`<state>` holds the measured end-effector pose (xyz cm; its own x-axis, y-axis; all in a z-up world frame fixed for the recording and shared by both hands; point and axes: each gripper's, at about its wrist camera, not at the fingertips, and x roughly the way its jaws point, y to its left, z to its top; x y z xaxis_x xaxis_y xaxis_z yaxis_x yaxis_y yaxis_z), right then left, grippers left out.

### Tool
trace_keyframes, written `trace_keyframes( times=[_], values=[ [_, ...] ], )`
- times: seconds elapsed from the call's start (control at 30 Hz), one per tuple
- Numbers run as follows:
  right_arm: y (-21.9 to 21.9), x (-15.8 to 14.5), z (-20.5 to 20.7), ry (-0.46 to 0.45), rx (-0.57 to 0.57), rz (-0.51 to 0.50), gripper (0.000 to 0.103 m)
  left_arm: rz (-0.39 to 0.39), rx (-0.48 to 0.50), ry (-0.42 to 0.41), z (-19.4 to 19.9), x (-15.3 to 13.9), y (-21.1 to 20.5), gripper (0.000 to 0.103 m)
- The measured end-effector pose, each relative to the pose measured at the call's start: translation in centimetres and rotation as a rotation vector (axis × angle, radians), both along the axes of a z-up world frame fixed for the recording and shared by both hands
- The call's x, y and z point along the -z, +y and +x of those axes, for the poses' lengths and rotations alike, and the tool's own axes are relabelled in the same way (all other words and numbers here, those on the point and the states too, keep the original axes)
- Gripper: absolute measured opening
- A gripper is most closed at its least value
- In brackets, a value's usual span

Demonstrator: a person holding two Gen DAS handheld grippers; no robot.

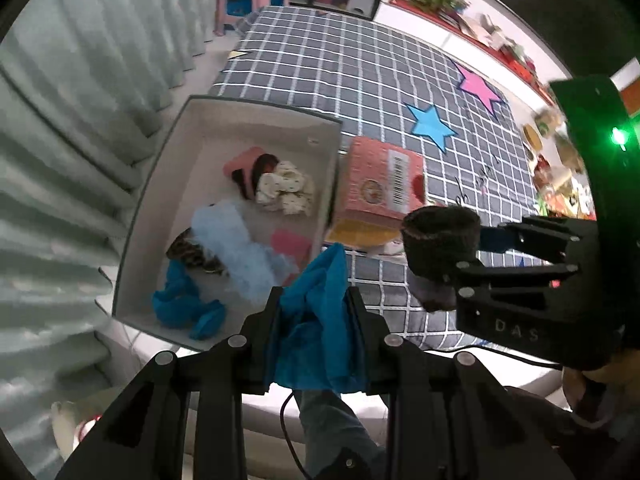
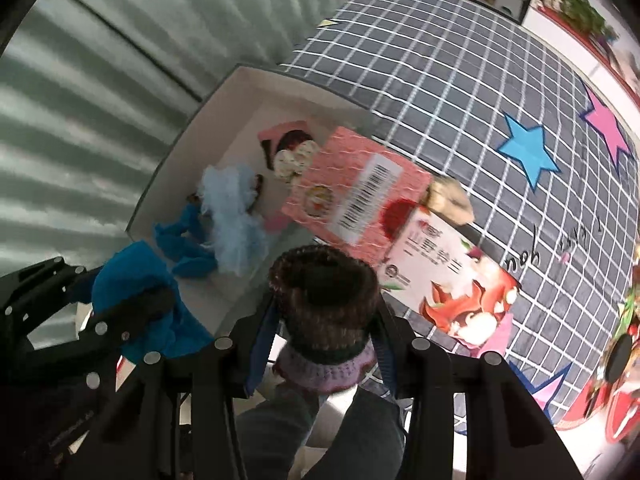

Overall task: Organize soft objects
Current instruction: 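Carry the blue bag in the left tool while the right tool carries the hat toward the box, then open both tools over the box to drop the blue bag and hat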

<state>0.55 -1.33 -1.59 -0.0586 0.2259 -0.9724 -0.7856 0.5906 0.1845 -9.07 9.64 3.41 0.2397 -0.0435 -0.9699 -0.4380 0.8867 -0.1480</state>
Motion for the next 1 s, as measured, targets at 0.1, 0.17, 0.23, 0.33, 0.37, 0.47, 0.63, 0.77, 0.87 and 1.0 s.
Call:
trace_keyframes(
  times=[0.1, 0.17, 0.23, 0.33, 0.37, 0.47, 0.63, 0.77, 0.87, 1.0],
  values=[
    [0.7, -0.1, -0.6, -0.003, -0.023, -0.004, 0.046, 0.013, -0.042, -0.006, -0.8, -0.1, 1.2, 0.033],
    [1.3, -0.2, -0.9, -0.006, -0.037, -0.005, 0.046, 0.02, -0.067, -0.009, -1.4, -0.1, 2.2, 0.033],
    [1.7, -0.4, -1.2, -0.011, -0.05, -0.004, 0.046, 0.018, -0.089, -0.01, -1.9, -0.1, 3.0, 0.033],
    [2.6, -0.7, -1.4, -0.018, -0.068, 0.0, 0.046, 0.032, -0.125, -0.005, -2.7, 0.1, 4.4, 0.033],
    [2.9, -0.8, -1.4, -0.02, -0.073, 0.001, 0.046, 0.032, -0.133, -0.005, -2.9, 0.2, 4.7, 0.033],
    [4.0, -0.7, -1.4, -0.021, -0.086, 0.002, 0.046, 0.023, -0.165, 0.0, -3.5, 0.6, 5.8, 0.033],
    [4.2, 0.6, -1.6, 0.044, -0.1, 0.015, 0.047, 0.009, -0.192, 0.014, -4.1, 1.5, 6.5, 0.033],
    [2.3, 3.1, -2.6, 0.061, -0.097, -0.026, 0.06, -0.002, -0.202, 0.033, -4.7, 1.9, 6.6, 0.033],
    [0.8, 6.3, -2.6, 0.095, -0.034, -0.059, 0.062, -0.002, -0.197, 0.054, -4.8, 2.2, 6.4, 0.033],
    [0.0, 9.5, -2.3, 0.069, 0.045, -0.024, 0.062, 0.002, -0.183, 0.089, -4.9, 2.8, 6.0, 0.033]
  ],
)
